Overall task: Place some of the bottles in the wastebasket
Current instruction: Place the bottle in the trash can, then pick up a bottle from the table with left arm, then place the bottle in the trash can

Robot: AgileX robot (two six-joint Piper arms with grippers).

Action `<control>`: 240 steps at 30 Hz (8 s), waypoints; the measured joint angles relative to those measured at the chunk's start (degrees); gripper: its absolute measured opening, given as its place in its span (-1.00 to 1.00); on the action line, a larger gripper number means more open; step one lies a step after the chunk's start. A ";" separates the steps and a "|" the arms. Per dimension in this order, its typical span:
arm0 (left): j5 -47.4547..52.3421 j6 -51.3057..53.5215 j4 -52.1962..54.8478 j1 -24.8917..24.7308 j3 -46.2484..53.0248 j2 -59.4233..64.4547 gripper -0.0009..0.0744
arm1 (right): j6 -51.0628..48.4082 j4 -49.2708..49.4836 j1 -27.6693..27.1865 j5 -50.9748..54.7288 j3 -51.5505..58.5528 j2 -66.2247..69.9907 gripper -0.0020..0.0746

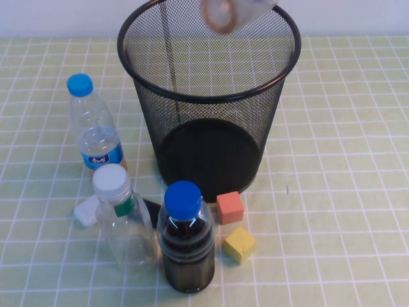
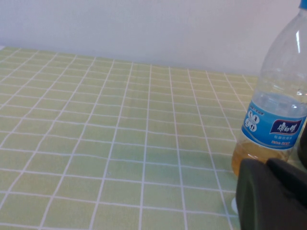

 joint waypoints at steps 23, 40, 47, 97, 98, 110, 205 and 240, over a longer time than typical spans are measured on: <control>0.00 0.00 0.00 0.00 0.00 0.00 -0.99 | -3.92 -2.37 3.38 -0.72 0.00 20.43 -0.21; 0.00 0.00 0.00 0.00 0.00 0.00 -0.99 | -2.78 -4.89 3.40 -1.09 0.00 18.76 -0.12; 0.00 0.00 0.00 0.00 0.00 0.00 -0.99 | -2.74 -5.10 3.40 -1.09 0.00 16.78 0.18; 16.33 10.86 -16.10 0.00 -16.14 -0.09 -0.99 | 0.63 -18.78 3.40 -19.44 57.45 -44.79 -0.97; 17.48 14.79 -18.66 0.00 -16.77 -0.09 -0.99 | 0.62 -18.24 3.40 -19.66 59.56 -45.75 -0.97; 29.53 39.76 -31.77 0.00 -30.48 14.96 -0.99 | 0.57 -17.92 3.40 -19.83 66.43 -46.89 -0.97; 63.40 21.71 -8.95 -22.89 -90.63 72.34 -0.05 | -1.47 -14.81 3.40 -27.16 82.51 -57.66 -0.97; 54.17 15.73 -19.27 -23.03 -112.14 100.81 -0.05 | -1.38 -14.81 3.40 -27.07 82.51 -57.66 -0.97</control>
